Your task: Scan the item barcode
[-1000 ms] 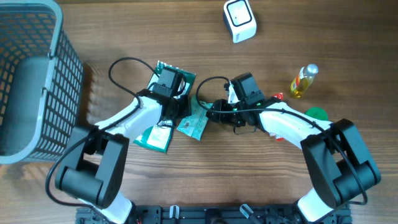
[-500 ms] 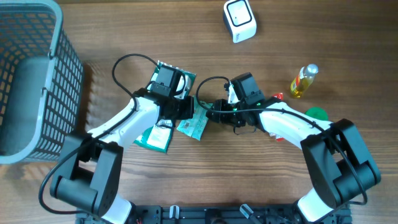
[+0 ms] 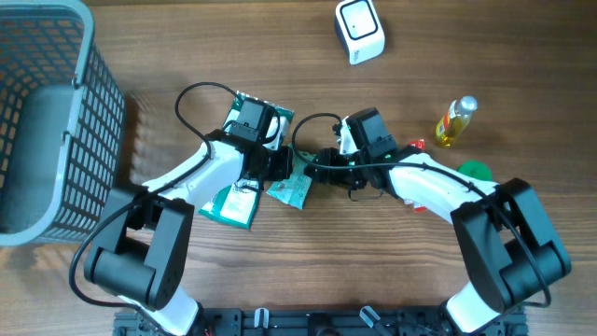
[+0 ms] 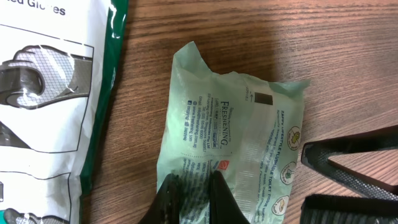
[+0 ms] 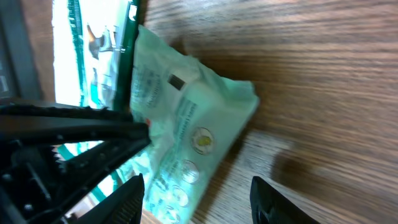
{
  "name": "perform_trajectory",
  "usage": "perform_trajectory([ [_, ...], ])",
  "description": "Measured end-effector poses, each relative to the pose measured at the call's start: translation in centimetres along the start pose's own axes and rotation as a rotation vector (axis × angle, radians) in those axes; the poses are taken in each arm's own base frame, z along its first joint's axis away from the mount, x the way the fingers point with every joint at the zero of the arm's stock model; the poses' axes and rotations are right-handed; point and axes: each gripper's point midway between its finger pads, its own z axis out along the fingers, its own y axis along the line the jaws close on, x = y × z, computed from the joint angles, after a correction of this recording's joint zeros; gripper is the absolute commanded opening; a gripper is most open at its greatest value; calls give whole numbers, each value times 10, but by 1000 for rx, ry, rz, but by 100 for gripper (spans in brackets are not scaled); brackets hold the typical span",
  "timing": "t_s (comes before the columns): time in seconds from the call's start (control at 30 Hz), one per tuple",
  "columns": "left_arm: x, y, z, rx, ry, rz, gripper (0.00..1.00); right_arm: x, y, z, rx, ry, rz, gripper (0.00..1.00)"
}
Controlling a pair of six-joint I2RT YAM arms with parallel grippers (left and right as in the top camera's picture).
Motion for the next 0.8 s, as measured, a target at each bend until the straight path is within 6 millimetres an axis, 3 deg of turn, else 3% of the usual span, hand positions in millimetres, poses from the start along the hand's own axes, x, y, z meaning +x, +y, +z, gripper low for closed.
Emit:
perform_trajectory([
  [0.1, 0, 0, 0, 0, 0, 0, 4, 0, 2, 9, -39, 16, 3, 52],
  [0.4, 0, 0, 0, 0, 1, 0, 4, -4, 6, 25, -113, 20, 14, 29],
  [0.63, -1, 0, 1, 0, 0, 0, 4, -12, 7, 25, -109, -17, 9, 38],
  [0.8, -1, 0, 0, 0, 0, 0, 4, -18, 2, 25, -84, -47, 32, 16],
])
